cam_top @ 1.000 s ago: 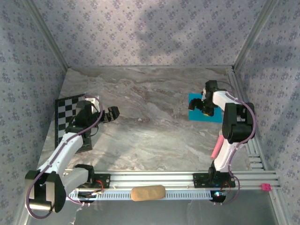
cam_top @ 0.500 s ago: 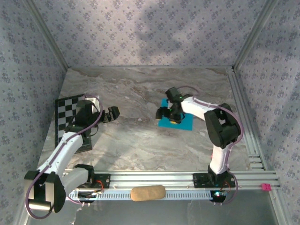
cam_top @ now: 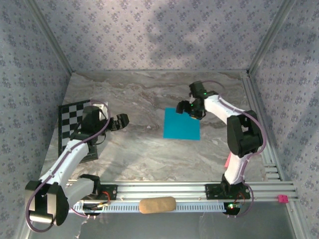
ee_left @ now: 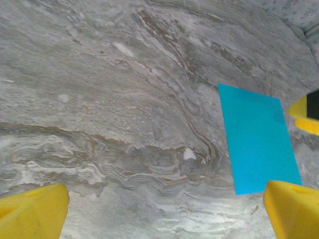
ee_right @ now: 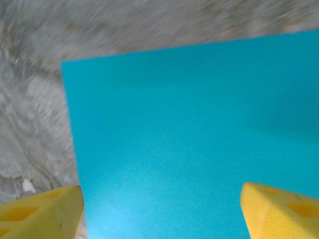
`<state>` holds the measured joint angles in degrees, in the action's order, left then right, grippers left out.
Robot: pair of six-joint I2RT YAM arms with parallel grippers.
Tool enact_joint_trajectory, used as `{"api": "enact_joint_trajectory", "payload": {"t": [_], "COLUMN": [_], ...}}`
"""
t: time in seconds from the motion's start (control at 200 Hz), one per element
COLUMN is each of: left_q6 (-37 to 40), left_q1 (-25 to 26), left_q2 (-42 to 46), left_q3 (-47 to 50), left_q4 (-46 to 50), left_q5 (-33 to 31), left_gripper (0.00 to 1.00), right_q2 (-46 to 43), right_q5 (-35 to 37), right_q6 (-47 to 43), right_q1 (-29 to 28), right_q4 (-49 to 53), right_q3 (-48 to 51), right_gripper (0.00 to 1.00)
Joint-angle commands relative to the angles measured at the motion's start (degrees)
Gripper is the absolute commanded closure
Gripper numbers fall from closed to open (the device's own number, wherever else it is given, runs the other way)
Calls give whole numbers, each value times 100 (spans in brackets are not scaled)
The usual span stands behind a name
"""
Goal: Fold a paper plane with a square sheet of paper (pick it up from the middle)
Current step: Move the square sheet of paper to the center of the table.
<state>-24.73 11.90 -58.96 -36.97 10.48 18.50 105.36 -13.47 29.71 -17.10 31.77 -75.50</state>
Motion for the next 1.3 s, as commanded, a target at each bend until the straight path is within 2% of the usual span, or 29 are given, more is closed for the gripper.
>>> {"api": "enact_joint_trajectory", "payload": {"t": [0.0, 0.255, 0.36, 0.575, 0.74, 0.829, 0.934, 1.074, 1.179, 1.229, 1.299], "left_q6": [-14, 151, 203, 188, 142, -21, -167, -422, -598, -675, -830], "left_q1": [164, 278, 278, 278, 278, 286, 378, 570, 752, 840, 941], "left_q2": [-126, -300, -224, -226, -230, -289, -344, -348, -392, -422, -536], "left_q3": [-239, -234, -100, -117, 13, 29, -97, -205, -401, -552, -823], "left_q4": [-90, -103, -280, -264, -330, -381, -152, 150, 585, 846, 1206], "left_q5": [136, 81, -131, -136, -36, 127, 240, 70, -116, -268, -456], "left_gripper": [0, 0, 0, 0, 0, 2, 6, 7, 9, 9, 11], "right_q2": [187, 463, 645, 657, 480, 425, 399, 428, 48, -280, -704], "right_q5": [-612, -625, -639, -563, -636, -648, -751, -818, -1442, -1410, -1019], "right_q6": [-324, -450, -399, -297, 120, 705, 1416, 1987, 2554, 2364, 2024], "right_q1": [136, 88, 24, -333, -746, -1042, -1425, -1770, -1781, -1775, -1627], "right_q4": [48, 163, 222, 226, -121, -401, -817, -1113, -1845, -1553, -735], "right_q3": [64, 106, 106, 366, 765, 1052, 1169, 1094, 1259, 1079, 773], "right_gripper": [20, 22, 27, 29, 29, 29, 33, 32, 36, 34, 30]}}
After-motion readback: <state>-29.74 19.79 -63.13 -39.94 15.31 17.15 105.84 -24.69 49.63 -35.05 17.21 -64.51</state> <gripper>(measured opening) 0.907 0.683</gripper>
